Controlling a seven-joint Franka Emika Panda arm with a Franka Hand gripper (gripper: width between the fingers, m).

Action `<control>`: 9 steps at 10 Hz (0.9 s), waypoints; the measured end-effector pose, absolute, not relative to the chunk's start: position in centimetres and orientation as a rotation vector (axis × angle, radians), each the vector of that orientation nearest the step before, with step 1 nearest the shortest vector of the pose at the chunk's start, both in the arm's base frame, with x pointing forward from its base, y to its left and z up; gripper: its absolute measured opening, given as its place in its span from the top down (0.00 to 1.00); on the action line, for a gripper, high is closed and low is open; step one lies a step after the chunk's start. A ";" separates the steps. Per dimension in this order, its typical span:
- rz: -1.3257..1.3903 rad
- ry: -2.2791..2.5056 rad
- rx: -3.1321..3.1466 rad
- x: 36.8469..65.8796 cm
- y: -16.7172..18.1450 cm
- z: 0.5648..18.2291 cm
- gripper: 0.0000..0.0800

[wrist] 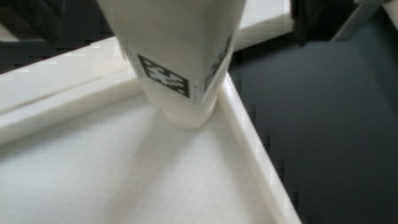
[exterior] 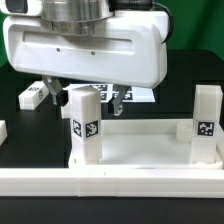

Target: Assemble desk

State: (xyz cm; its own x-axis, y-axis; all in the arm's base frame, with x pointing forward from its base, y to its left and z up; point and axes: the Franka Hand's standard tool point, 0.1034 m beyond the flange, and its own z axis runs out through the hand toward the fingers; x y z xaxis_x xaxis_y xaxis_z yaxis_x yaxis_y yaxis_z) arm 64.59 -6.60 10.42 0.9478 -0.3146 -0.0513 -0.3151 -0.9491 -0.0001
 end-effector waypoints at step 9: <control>0.070 -0.810 -3.067 64.9 -6.9 10.7 0.21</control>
Offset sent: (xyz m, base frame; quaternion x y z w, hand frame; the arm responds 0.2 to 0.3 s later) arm -0.0047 0.0007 0.0052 -0.0431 0.0169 -0.3104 0.9495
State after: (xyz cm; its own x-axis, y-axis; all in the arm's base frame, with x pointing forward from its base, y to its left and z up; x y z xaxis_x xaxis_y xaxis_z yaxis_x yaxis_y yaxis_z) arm 64.87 -6.93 10.72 0.8686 0.4930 -0.0504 0.4944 -0.8690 0.0188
